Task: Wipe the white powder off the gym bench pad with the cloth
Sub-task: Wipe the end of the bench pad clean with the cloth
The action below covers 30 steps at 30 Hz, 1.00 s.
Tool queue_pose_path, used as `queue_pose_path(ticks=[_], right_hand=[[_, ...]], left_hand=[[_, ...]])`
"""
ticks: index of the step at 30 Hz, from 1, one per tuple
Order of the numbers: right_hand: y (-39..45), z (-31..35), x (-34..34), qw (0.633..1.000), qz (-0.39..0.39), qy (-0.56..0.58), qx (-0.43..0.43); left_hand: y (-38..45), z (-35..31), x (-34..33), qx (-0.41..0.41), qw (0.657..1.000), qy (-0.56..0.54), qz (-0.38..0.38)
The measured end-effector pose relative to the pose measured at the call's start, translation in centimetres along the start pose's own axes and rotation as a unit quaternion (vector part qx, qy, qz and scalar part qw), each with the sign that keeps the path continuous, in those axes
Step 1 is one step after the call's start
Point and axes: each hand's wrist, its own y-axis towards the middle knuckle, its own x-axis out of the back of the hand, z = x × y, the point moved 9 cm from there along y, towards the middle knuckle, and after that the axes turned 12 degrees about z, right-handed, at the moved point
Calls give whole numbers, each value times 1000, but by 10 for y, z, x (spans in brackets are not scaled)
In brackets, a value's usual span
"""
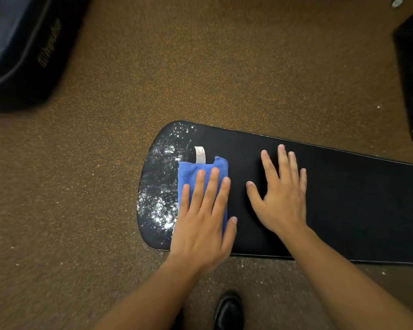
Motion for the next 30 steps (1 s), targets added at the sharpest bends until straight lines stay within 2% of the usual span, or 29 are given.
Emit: queue_pose_path(ticks=[4, 14, 21, 26, 30], right_hand=[[1, -2, -10, 999, 26, -41, -9], [2, -2, -13, 998, 31, -54, -19], [4, -4, -12, 998, 32, -55, -21], [2, -2, -11, 998, 33, -55, -27], [3, -1, -12, 997, 35, -61, -30]], left_hand=[[6, 19, -20, 68, 997, 25, 41], [26, 25, -22, 44, 998, 27, 45], [109, 80, 12, 50, 995, 53, 62], [63, 55, -3, 47, 997, 35, 45], [33, 32, -16, 7, 997, 56, 49]])
